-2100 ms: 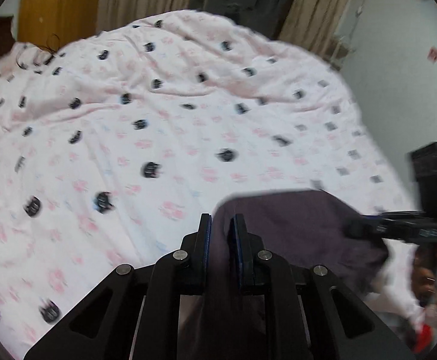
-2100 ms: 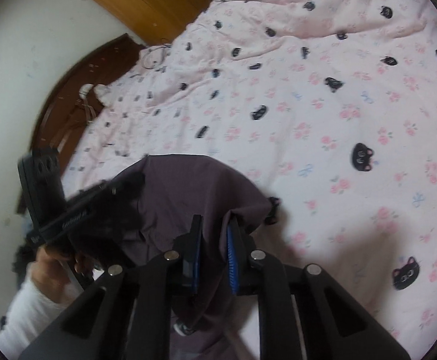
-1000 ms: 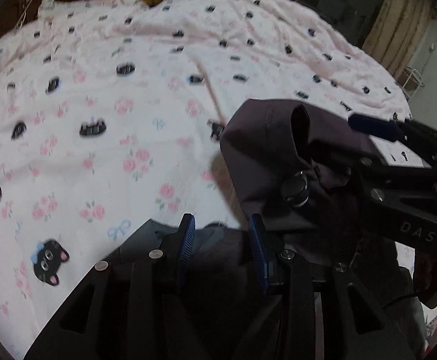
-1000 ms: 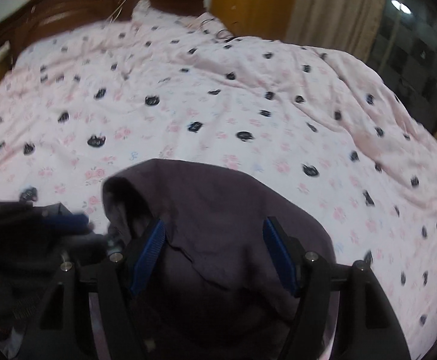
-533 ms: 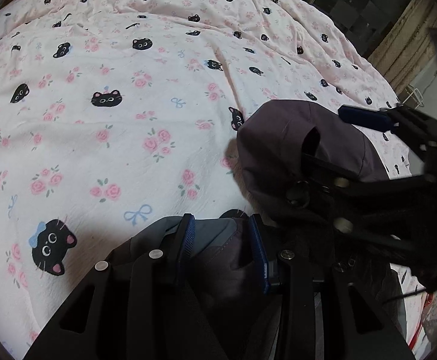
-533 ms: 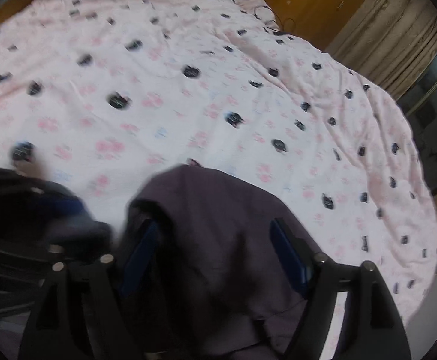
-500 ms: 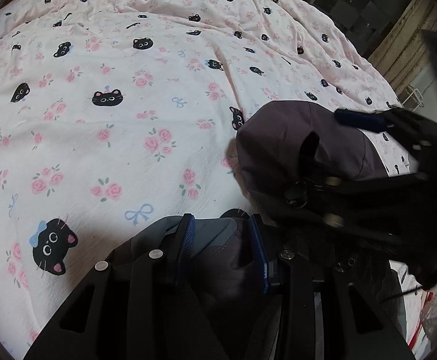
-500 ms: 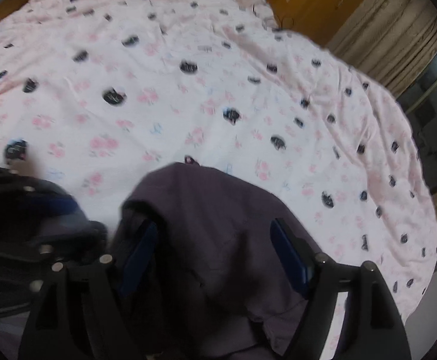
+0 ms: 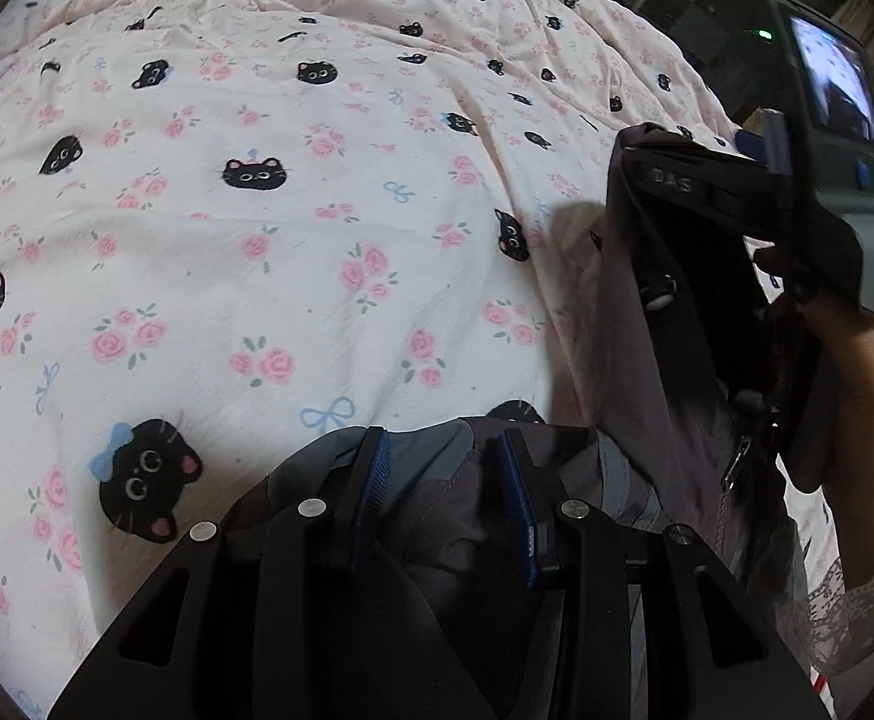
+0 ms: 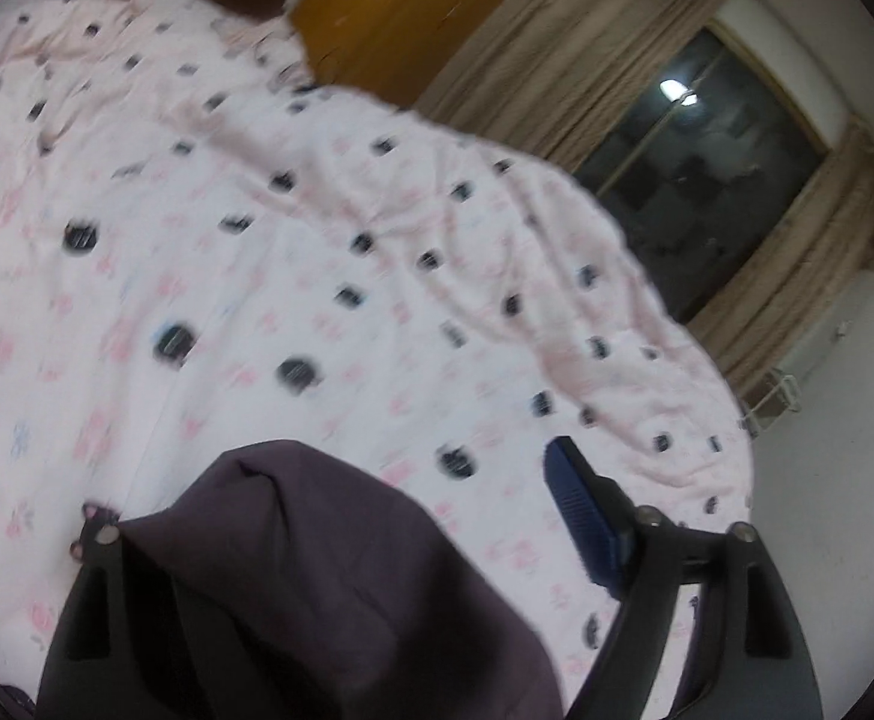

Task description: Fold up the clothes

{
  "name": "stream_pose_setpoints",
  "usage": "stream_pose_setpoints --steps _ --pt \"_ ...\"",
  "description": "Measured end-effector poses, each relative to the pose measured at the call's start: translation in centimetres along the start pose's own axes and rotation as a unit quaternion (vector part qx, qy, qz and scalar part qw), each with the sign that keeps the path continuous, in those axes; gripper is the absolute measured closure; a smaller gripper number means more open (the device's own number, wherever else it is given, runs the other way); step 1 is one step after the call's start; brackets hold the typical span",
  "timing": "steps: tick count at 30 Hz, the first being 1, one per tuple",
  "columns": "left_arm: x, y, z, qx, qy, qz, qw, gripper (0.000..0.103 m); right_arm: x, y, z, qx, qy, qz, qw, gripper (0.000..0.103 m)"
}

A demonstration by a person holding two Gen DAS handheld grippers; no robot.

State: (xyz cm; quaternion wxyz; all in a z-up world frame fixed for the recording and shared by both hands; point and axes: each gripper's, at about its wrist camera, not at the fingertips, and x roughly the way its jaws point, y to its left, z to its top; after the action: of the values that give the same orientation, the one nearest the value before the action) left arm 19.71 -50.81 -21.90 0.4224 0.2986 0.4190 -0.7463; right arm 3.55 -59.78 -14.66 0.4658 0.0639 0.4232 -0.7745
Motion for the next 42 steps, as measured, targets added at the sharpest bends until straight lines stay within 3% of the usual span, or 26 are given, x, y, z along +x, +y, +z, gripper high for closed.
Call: stream_pose_setpoints --steps 1,4,9,15,20,24,27,30,34,37,40,42 --pt "0.0 0.0 0.0 0.003 0.000 0.004 1.0000 0.070 0.0 0.0 0.0 -0.002 0.004 0.008 1.000 0.014" --pt "-0.2 -0.3 -0.3 0.012 -0.003 0.020 0.9997 0.070 0.8 0.9 -1.1 -0.028 0.057 0.097 0.993 0.014" --pt "-0.9 -0.2 -0.2 0.003 -0.016 0.040 0.9991 0.070 -1.8 -0.8 -3.5 -0.031 0.062 0.139 0.988 0.014" --pt "-2.1 -0.6 1.4 -0.010 -0.061 0.004 0.9981 0.069 -6.1 -7.5 -7.4 0.031 0.048 0.144 0.988 0.014" --pt "-1.2 -3.1 4.0 0.040 -0.088 -0.042 0.9945 0.061 -6.0 -9.7 -10.4 0.075 0.071 0.152 0.983 0.014" --pt "0.4 -5.1 5.1 0.086 -0.093 -0.021 0.9917 0.060 -5.3 -10.4 -12.7 0.098 0.091 0.158 0.978 0.014" --pt "1.9 -5.0 5.6 0.081 -0.084 -0.009 0.9931 0.060 -4.7 -10.8 -14.3 0.114 0.108 0.160 0.975 0.014" --pt "3.8 -4.2 5.4 0.082 -0.059 0.018 0.9947 0.059 -3.7 -10.7 -15.3 0.116 0.129 0.134 0.976 0.014" --pt "4.0 -0.3 5.5 0.006 -0.056 0.060 0.9966 0.060 -2.8 -12.4 -17.2 0.152 0.149 0.089 0.973 0.014" --pt "3.7 2.0 5.8 -0.047 -0.056 0.037 0.9966 0.060 -2.1 -14.5 -19.2 0.202 0.168 0.098 0.960 0.009" --pt "2.5 0.8 5.6 -0.021 -0.080 0.006 0.9966 0.060 -1.9 -14.4 -19.9 0.210 0.174 0.120 0.954 0.009" --pt "1.9 -1.0 5.3 0.020 -0.085 -0.012 0.9961 0.060 -3.0 -14.0 -19.2 0.198 0.155 0.123 0.960 0.009"
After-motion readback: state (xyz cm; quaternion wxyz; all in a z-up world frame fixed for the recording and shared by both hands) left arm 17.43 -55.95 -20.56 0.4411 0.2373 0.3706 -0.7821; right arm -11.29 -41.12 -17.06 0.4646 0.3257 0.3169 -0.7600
